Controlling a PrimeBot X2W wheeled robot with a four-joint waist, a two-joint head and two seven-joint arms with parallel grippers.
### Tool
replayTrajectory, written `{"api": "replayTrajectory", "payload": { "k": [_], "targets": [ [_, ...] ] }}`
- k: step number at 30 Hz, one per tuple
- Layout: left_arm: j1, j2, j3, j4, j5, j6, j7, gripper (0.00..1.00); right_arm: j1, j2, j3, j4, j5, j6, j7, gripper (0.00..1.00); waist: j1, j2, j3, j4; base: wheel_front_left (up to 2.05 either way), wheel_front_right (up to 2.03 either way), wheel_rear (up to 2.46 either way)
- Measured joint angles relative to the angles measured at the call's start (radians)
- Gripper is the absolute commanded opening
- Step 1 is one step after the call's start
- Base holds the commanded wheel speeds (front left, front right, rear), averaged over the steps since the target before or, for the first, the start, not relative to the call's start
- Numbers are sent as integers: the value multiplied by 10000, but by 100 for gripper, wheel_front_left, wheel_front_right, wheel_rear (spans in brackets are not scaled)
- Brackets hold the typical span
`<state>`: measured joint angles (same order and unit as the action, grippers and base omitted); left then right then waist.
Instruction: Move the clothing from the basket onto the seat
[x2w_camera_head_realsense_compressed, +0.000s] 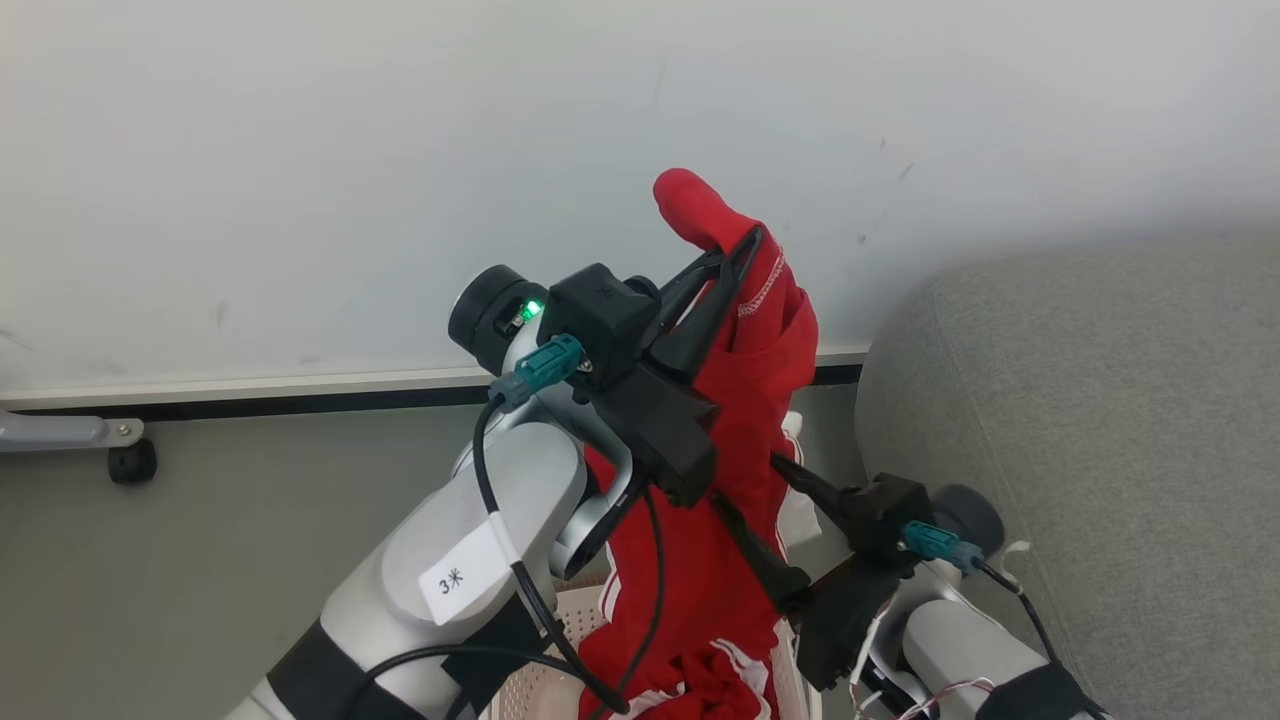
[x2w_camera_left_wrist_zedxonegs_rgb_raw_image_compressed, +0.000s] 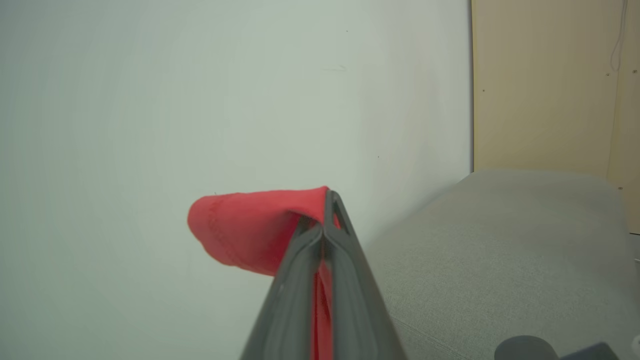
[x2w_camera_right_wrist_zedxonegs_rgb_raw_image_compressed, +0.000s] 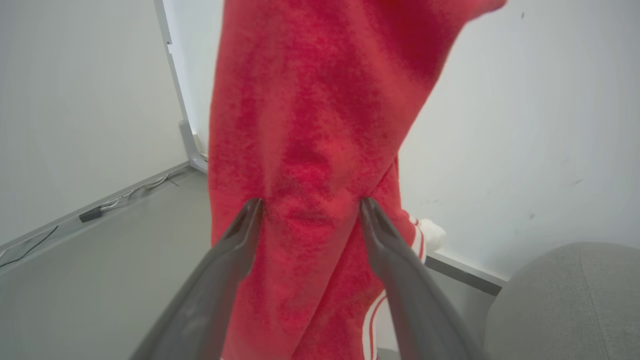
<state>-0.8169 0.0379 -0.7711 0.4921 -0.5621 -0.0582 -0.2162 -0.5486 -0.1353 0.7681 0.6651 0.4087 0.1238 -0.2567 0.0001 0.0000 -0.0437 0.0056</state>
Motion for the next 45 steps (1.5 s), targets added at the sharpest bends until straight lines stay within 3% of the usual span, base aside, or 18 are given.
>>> {"api": "replayTrajectory", "payload": {
  "k": [4, 5, 8, 9, 21, 22, 24, 25, 26, 27, 28, 45],
  "targets": [
    [-13, 0, -171, -52, -82, 71, 35, 0, -430, 107, 713, 389, 351, 0, 2, 96, 0, 0, 57, 64, 0, 0, 0],
    [-13, 2, -194, -54, -90, 69, 36, 0, -515, 157, 848, 476, 437, 0, 0, 52, 0, 0, 71, 81, 0, 0, 0],
    [-13, 0, -242, -44, -134, 100, 48, 0, -722, 238, 1210, 604, 681, 0, 2, 10, 0, 0, 112, 132, 0, 0, 0],
    [-13, 0, -244, -21, -167, 102, 48, 0, -796, 247, 1300, 627, 756, 0, 2, 0, 0, 0, 124, 148, 0, 0, 0],
    [318, 299, 207, 566, -535, 332, 46, 0, -1282, -171, 1908, 385, 1488, 8, 2, 0, 0, 1, 166, -11, 0, 0, 0],
    [411, 343, 240, 600, -583, 332, 44, 5, -1299, -251, 1879, 316, 1565, 8, 2, 0, 0, 0, 164, -59, 0, 0, 0],
    [635, 420, 305, 665, -633, 412, 31, 58, -1358, -414, 1818, 188, 1659, 8, 2, 0, 0, 0, 156, -166, 0, 0, 0],
    [734, 456, 332, 717, -635, 412, 27, 75, -1383, -508, 1772, 127, 1708, 8, 2, 0, 0, 0, 152, -223, 0, 0, 0],
    [839, 506, 368, 740, -650, 422, 17, 87, -1402, -617, 1720, 59, 1735, 8, 2, 0, 0, 0, 147, -285, 0, 0, 0],
    [939, 541, 391, 761, -694, 424, 15, 87, -1406, -729, 1657, -12, 1745, 8, 2, 0, 0, 0, 142, -348, 0, 0, 0],
    [1039, 570, 422, 775, -709, 466, 0, 100, -1408, -832, 1572, -73, 1797, 8, 2, 0, 0, 1, 136, -413, 0, 0, 0],
    [2857, 635, 460, 472, -1060, 585, -236, 100, -1551, -2546, 192, -1244, 1919, -8, 2, 0, 0, 0, 10, -1848, 0, 0, 0]
  ]
}}
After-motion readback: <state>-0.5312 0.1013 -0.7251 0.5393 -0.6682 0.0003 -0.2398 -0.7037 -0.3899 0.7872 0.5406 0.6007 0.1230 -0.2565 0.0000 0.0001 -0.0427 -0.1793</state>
